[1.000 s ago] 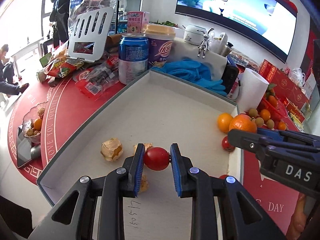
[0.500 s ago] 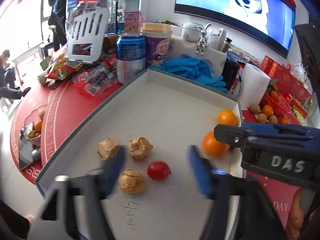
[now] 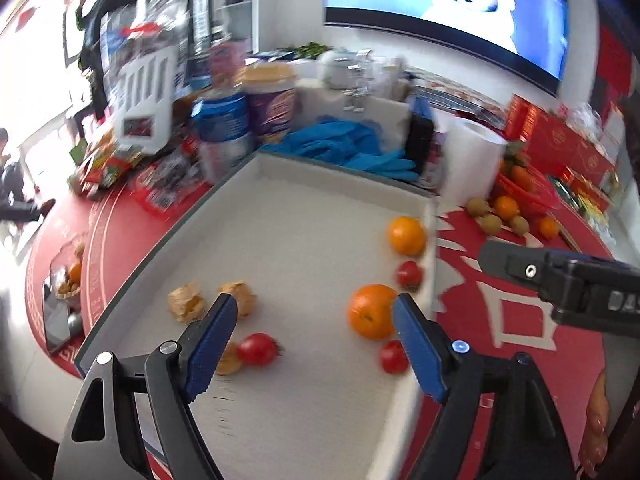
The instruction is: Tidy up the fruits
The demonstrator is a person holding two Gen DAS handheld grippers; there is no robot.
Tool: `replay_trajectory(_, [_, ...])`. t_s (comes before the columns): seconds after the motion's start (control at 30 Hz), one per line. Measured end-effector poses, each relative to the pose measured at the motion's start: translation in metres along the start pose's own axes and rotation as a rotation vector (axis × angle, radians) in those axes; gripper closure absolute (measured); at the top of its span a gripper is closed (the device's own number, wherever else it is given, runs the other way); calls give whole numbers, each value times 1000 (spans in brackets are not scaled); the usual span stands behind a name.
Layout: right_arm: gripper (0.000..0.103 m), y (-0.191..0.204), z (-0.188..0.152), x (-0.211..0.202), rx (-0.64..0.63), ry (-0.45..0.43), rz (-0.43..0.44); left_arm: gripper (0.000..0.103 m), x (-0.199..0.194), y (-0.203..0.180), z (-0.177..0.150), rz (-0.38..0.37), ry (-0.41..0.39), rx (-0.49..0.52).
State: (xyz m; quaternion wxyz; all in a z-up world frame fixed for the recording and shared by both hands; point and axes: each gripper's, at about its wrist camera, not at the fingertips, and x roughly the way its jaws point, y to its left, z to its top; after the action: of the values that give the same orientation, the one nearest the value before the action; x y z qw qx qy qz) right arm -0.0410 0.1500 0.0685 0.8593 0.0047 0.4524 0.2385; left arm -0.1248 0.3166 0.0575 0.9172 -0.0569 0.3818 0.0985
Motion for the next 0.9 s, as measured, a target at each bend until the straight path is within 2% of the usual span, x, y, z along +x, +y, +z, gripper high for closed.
replay_trajectory(0.1, [0,-43,-13,-8,102,16,-26,20,-6,-32,1,-63,9,77])
replay_trajectory(0.23, [0,-101,-34,-17,204,57,-140,18,-5,-76,-4,-154,52,157])
replay_trajectory(0.3, [0,-122,-43,-21,231,69,-194,18,3,-100,-8,-177,88,189])
replay_trajectory(0.5, [0,-172,-68,-37,275,66,-360,18,37,-155,-19,-132,144,254])
replay_trajectory(0.57, [0,-181,-73,-38,284,64,-391,18,50,-165,-20,-112,155,251])
replay_trajectory(0.67, [0,-179,-77,-36,254,49,-431,18,59,-171,-20,-129,146,238])
replay_trajectory(0.8, [0,-173,-89,-40,234,-22,-449,15,63,-173,-16,-132,133,233])
replay_trajectory(0.9, [0,-171,-89,-39,235,-26,-452,0,71,-168,-14,-147,163,208])
